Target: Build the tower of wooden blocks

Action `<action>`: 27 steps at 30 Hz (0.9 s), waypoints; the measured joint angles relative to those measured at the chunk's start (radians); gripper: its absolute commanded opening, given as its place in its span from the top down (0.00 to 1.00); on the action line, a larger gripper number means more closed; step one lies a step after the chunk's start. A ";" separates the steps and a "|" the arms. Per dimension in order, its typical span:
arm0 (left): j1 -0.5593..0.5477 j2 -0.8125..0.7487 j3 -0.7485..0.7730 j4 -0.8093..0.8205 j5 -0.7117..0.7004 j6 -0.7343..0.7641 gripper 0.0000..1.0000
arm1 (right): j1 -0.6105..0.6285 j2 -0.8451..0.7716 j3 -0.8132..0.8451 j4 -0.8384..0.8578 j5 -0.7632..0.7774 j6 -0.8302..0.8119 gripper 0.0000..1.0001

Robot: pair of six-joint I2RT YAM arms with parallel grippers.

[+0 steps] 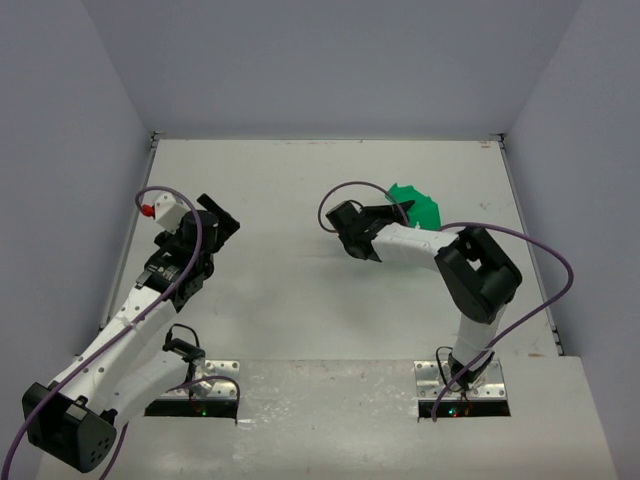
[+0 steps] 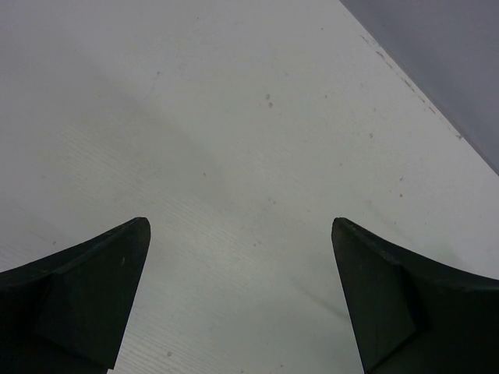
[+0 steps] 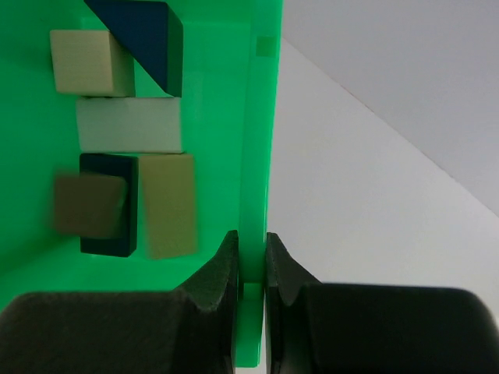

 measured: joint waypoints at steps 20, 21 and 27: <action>0.000 -0.001 0.000 0.001 0.022 0.000 0.00 | 0.156 0.149 0.039 -0.175 0.187 0.052 1.00; 0.000 -0.001 0.000 0.001 0.023 0.000 0.00 | 0.155 0.149 0.040 -0.177 0.187 0.055 1.00; 0.000 -0.001 0.000 0.001 0.032 0.000 0.00 | 0.155 0.146 0.081 -0.268 0.163 0.132 1.00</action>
